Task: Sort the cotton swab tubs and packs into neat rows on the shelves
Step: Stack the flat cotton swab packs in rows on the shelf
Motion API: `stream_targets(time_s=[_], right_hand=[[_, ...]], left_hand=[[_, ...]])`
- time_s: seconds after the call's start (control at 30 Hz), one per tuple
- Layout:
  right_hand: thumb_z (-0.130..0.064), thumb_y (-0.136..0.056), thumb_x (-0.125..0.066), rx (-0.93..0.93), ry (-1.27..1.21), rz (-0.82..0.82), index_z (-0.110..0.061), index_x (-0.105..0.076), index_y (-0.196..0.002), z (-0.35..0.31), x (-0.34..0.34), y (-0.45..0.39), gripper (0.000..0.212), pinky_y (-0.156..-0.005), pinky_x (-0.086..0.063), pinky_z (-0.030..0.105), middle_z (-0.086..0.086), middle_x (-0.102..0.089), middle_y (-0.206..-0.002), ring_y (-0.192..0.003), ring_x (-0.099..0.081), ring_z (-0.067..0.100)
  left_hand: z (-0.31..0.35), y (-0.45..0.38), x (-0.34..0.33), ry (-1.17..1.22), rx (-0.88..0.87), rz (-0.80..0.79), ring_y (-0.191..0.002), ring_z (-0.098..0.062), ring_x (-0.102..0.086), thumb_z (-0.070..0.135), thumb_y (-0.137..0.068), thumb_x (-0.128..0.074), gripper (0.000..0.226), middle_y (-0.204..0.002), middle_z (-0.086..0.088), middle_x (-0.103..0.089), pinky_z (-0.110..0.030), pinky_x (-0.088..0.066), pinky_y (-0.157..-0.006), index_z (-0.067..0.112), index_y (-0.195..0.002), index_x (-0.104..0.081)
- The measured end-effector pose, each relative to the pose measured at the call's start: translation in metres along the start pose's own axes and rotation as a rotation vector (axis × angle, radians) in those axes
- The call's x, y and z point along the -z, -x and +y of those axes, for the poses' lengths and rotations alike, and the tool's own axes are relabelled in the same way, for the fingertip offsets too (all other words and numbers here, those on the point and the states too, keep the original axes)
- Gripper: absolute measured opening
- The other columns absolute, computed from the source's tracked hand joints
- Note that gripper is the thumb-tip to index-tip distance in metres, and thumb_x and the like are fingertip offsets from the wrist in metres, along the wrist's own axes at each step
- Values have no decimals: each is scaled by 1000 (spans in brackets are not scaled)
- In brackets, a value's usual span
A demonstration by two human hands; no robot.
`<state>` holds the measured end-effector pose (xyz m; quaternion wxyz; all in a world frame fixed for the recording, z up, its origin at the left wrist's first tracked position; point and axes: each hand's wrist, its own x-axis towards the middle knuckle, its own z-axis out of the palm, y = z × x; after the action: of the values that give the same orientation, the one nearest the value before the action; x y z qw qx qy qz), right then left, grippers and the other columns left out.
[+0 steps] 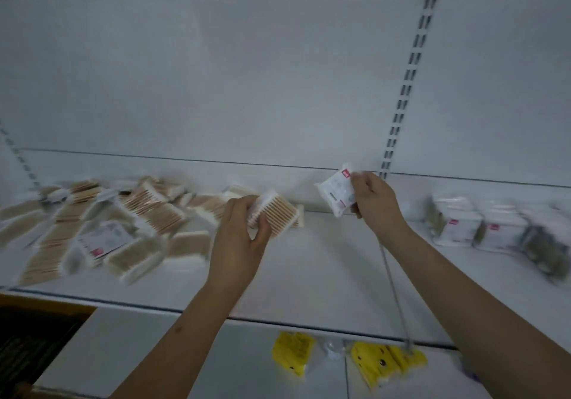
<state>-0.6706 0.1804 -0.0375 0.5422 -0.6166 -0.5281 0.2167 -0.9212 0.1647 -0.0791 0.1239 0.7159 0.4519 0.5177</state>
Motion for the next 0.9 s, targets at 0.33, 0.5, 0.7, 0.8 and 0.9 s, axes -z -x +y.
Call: stream_targets(time_s=[0.33, 0.5, 0.7, 0.8, 0.9], right_hand=[[-38, -99, -55, -27, 317, 97, -12, -62, -91, 30, 162, 19, 28, -69, -41, 29, 5, -65, -83, -75, -57, 17], [-33, -100, -54, 16, 658, 28, -16, -59, -124, 47, 232, 25, 30, -76, -39, 28, 5, -68, -111, -92, -59, 19], [-36, -99, -55, -21, 910, -105, -20, -48, -120, 66, 276, 18, 27, -73, -50, 36, -1, -63, -97, -82, -63, 21], [-41, -96, -59, 131, 1012, -182, -20, -57, -117, 83, 288, 9, 29, -81, -45, 34, -1, -63, -109, -96, -57, 20], [-36, -92, -67, 217, 1005, -222, -18, -65, -113, 99, 295, 0, 28, -83, -38, 27, -2, -56, -109, -99, -47, 16]], left_hand=[[80, 10, -126, 230, -163, -447, -95, 1, -55, 25, -98, -60, 34, -108, 17, -50, -7, -41, -73, 33, -131, -60], [115, 10, -171, 267, -159, -514, -89, 2, -56, 30, -97, -61, 32, -108, 11, -52, -4, -40, -73, 34, -129, -60], [149, 10, -223, 201, -68, -496, -86, 6, -56, 24, -91, -69, 28, -105, 15, -59, -2, -38, -71, 26, -117, -59], [159, 11, -244, 182, -48, -474, -83, 2, -59, 22, -92, -69, 26, -106, 12, -55, -5, -42, -71, 26, -116, -62], [165, 11, -260, 134, -16, -463, -83, -5, -61, 18, -91, -68, 27, -110, 9, -48, -19, -51, -70, 25, -116, -61]])
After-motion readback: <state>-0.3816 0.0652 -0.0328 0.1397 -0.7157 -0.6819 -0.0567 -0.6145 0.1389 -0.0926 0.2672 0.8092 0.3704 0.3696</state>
